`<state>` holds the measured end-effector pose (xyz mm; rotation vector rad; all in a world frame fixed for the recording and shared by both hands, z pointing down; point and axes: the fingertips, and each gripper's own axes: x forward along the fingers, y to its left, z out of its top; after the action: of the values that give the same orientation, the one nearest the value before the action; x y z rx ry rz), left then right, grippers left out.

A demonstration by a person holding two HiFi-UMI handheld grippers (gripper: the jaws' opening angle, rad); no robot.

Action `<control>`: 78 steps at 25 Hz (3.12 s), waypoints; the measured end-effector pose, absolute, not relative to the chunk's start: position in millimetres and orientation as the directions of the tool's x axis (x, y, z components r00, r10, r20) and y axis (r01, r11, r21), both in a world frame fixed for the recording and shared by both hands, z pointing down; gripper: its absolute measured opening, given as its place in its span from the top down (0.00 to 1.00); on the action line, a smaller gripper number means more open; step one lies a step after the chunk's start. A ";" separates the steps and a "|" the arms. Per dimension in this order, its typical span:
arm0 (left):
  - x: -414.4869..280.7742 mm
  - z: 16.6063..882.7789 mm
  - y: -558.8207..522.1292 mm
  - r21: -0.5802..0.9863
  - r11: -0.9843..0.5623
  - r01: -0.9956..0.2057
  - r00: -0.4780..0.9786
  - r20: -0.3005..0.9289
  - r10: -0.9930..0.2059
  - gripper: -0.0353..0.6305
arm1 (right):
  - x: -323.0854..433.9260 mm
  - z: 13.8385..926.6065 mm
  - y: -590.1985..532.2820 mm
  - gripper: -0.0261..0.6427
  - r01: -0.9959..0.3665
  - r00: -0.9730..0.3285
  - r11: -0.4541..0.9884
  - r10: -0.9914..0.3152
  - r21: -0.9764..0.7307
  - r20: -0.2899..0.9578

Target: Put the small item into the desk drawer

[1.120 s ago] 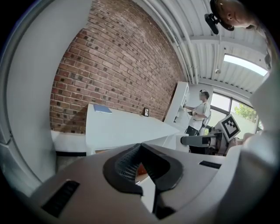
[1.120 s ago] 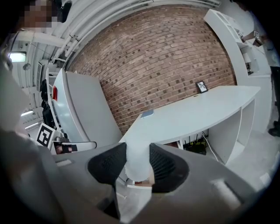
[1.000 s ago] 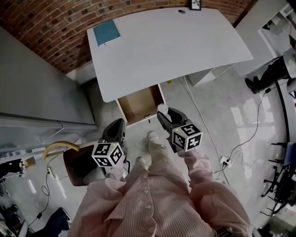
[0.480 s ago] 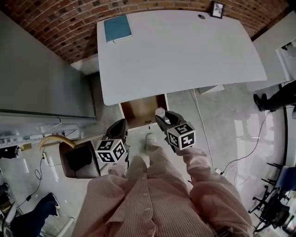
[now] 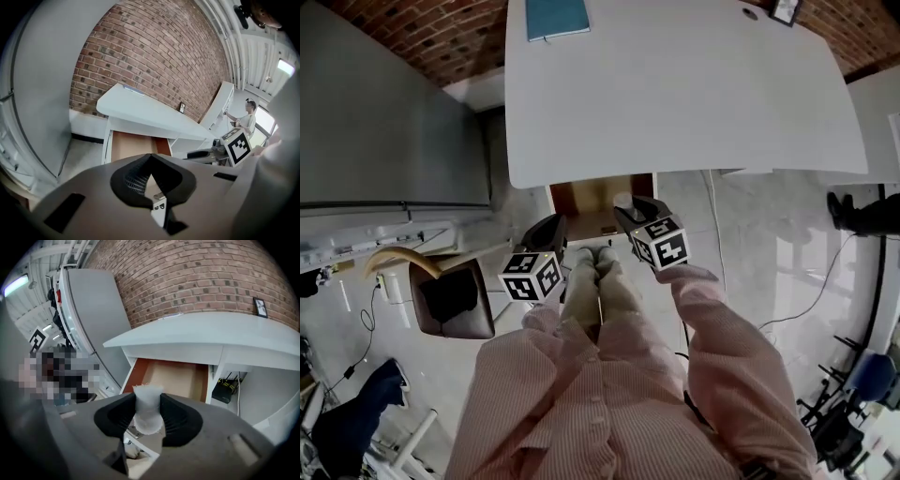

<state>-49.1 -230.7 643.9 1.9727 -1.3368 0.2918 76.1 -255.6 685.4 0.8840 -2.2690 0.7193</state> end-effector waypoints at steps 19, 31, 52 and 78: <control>-45.3 759.4 -258.5 0.483 -0.161 -0.861 0.453 0.581 -0.676 0.95 | 32.0 832.7 -272.4 0.72 -0.499 -0.493 0.857 -0.155 -0.132 0.856; -35.6 772.9 -263.4 0.498 -0.150 -0.854 0.462 0.592 -0.661 0.95 | 22.7 841.1 -274.4 0.72 -0.399 -0.439 0.906 -0.055 -0.139 0.897; -36.1 773.8 -256.3 0.493 -0.133 -0.860 0.455 0.622 -0.637 0.95 | 20.7 856.7 -283.3 0.71 -0.404 -0.456 0.906 -0.080 -0.126 0.886; -46.3 627.5 -220.3 0.464 -0.266 -0.845 0.512 0.556 -0.655 0.95 | 37.4 671.6 -250.9 0.95 -0.647 -0.599 0.741 -0.345 -0.182 0.723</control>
<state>-46.3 -220.3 627.5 2.0126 -1.2232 0.3261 37.4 -250.9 671.6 0.7426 -2.2514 0.5682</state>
